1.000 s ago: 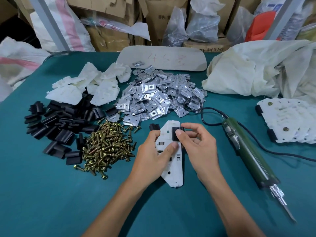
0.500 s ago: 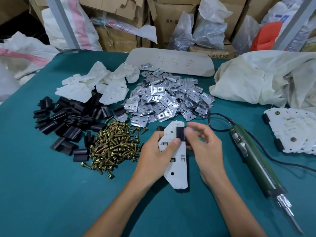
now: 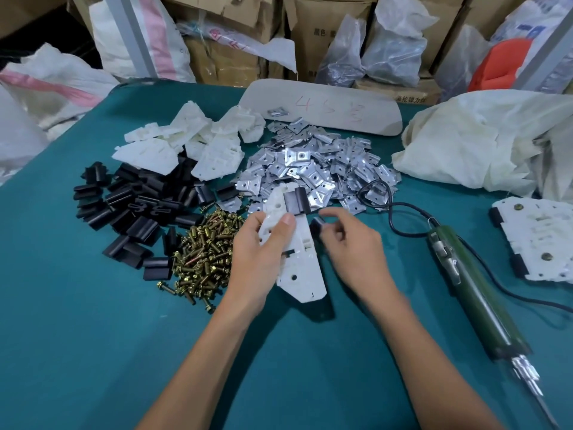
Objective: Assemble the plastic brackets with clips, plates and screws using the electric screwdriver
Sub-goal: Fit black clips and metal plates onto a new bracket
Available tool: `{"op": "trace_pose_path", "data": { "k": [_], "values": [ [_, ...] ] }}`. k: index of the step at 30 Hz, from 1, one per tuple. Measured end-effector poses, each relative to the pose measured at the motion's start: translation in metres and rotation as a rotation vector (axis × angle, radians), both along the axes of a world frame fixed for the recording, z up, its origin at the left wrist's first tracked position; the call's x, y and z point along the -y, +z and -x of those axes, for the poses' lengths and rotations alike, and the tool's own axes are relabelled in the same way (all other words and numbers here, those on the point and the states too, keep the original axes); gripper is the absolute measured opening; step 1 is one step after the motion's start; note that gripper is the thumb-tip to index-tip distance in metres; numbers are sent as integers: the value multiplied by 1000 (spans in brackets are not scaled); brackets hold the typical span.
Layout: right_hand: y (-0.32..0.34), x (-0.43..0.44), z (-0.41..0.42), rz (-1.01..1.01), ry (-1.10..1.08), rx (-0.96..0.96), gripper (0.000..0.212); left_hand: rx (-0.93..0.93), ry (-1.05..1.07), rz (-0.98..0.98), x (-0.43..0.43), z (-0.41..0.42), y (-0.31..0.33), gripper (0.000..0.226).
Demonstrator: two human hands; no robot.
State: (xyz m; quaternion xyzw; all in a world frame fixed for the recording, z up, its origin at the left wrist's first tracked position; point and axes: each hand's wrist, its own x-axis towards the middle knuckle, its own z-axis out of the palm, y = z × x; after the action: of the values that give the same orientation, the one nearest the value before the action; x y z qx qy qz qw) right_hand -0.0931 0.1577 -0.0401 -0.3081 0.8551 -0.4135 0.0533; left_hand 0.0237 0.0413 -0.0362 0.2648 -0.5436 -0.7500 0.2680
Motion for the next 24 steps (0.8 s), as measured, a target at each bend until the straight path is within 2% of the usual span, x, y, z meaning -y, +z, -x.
{"op": "trace_pose_path", "data": {
  "k": [3,4,5,7,10,14,18,21,24],
  "values": [
    [13,-25,-3,454,-99,626,41,70,25,5,-1,1,0,71],
    [17,-33,-6,560,-76,812,45,60,26,19,-2,2,1,71],
    [18,-41,-10,615,-41,936,45,56,23,30,-4,2,1,69],
    [19,-51,-20,633,44,1055,38,64,6,52,-6,3,1,73],
    [14,-56,-29,642,99,1098,24,70,-24,65,-10,4,0,74],
    [11,-54,-28,652,60,1104,25,21,-90,59,-7,2,-9,41],
    [12,-57,-26,604,79,1130,25,-2,-122,49,-7,2,-10,47],
    [12,-59,-23,583,49,1119,35,2,-104,64,-6,2,-9,50],
    [10,-59,-25,531,44,1018,24,41,-126,138,-10,2,-10,50]
  ]
}}
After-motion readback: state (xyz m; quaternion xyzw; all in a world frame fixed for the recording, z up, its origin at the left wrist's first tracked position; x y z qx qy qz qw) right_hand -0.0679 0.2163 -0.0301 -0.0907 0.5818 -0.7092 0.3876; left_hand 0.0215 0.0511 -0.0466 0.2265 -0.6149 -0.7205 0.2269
